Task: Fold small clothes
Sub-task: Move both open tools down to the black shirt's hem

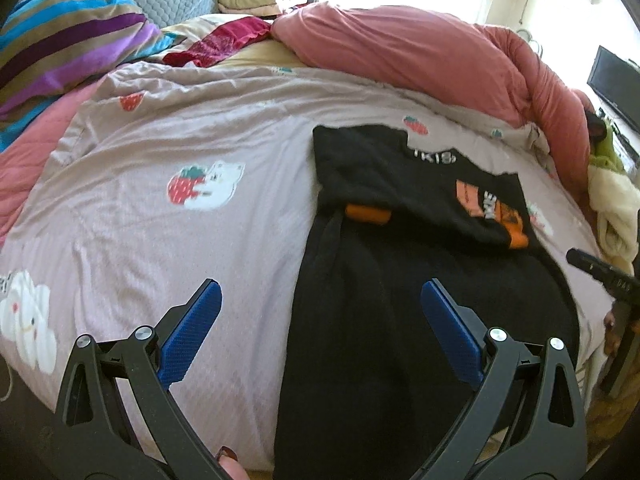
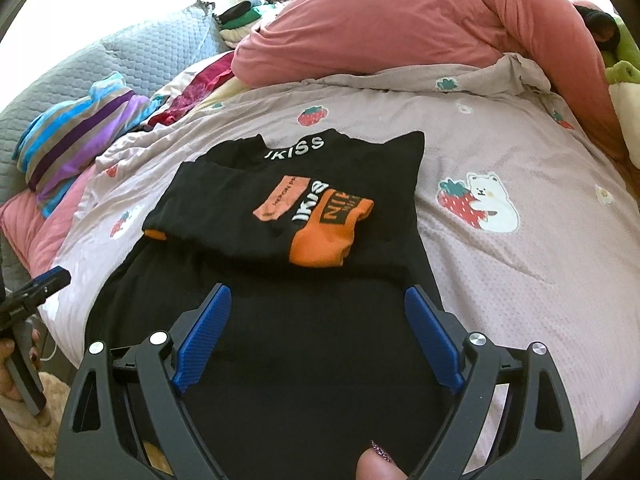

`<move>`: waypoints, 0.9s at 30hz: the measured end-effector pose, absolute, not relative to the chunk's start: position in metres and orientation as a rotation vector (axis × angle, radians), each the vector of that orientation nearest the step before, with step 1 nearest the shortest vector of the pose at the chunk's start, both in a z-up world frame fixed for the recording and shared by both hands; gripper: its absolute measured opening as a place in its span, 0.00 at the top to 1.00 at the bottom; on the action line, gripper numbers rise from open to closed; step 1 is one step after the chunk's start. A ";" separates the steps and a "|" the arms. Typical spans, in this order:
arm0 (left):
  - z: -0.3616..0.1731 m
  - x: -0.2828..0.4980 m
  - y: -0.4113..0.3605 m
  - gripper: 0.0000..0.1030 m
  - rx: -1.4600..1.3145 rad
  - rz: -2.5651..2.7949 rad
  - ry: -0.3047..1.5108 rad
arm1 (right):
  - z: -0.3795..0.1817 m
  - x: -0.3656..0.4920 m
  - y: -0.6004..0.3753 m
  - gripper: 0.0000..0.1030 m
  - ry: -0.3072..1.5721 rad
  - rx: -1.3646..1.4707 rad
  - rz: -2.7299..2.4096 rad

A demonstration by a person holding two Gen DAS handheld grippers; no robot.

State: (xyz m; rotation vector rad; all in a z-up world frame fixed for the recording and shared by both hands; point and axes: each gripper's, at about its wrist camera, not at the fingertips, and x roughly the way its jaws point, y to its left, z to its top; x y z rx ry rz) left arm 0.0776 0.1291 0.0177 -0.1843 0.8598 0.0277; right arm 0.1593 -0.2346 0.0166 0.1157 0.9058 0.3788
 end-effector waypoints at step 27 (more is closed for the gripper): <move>-0.029 0.004 0.136 0.42 -0.294 0.019 0.956 | -0.016 0.091 -0.252 0.15 1.017 0.039 0.414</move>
